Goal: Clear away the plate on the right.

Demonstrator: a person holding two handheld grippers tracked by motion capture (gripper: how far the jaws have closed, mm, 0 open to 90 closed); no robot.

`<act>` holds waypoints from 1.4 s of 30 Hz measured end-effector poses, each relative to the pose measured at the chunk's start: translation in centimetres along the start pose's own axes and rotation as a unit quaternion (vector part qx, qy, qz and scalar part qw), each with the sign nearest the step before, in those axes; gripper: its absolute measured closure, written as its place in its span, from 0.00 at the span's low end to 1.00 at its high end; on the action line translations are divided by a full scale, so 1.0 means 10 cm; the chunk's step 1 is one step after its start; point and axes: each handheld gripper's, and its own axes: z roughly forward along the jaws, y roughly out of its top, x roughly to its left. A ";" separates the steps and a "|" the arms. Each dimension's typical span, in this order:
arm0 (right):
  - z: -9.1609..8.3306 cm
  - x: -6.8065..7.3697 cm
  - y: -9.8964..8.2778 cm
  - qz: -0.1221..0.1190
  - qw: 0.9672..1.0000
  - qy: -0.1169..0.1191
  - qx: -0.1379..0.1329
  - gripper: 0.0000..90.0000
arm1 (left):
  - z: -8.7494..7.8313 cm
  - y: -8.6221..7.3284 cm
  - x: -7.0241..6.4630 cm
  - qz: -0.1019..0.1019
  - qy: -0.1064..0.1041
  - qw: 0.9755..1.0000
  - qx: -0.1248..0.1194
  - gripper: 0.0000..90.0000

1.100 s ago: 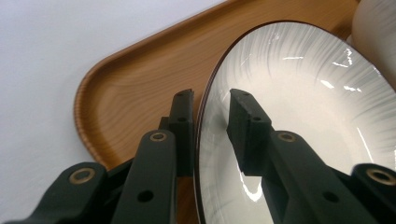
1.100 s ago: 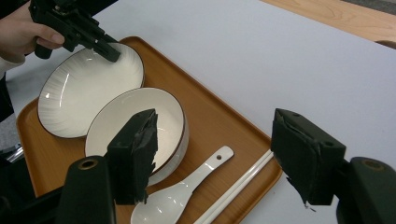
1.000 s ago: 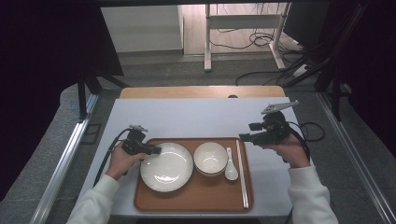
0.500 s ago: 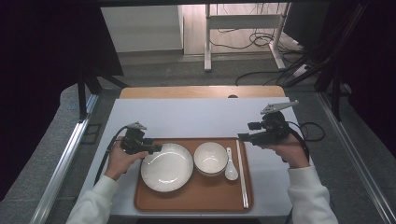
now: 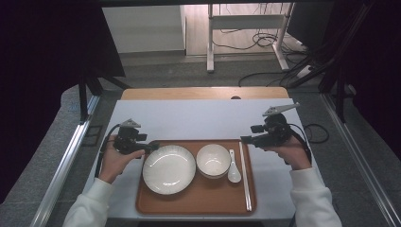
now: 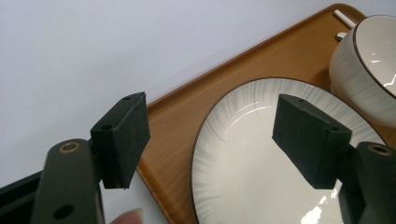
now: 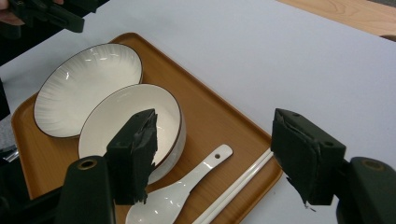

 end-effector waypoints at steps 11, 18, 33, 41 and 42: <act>0.06 0.05 -0.06 -0.002 1.000 -0.021 0.017 0.36 | -0.24 -0.05 -0.14 0.011 0.009 1.000 -0.022 0.25; -0.04 0.05 -0.43 0.037 0.997 -0.067 -0.006 0.36 | -0.43 -0.23 -0.15 0.005 0.024 0.999 -0.048 0.25; 0.03 -0.21 -0.87 0.077 0.994 -0.083 -0.006 0.35 | -0.37 -0.54 -0.04 -0.006 0.052 0.998 -0.040 0.23; 0.01 -0.23 -0.86 0.069 0.994 -0.080 -0.016 0.33 | -0.39 -0.53 -0.03 -0.010 0.055 0.997 -0.048 0.22; 0.01 -0.24 -0.86 0.070 0.994 -0.078 -0.018 0.32 | -0.39 -0.53 -0.02 -0.011 0.057 0.997 -0.048 0.22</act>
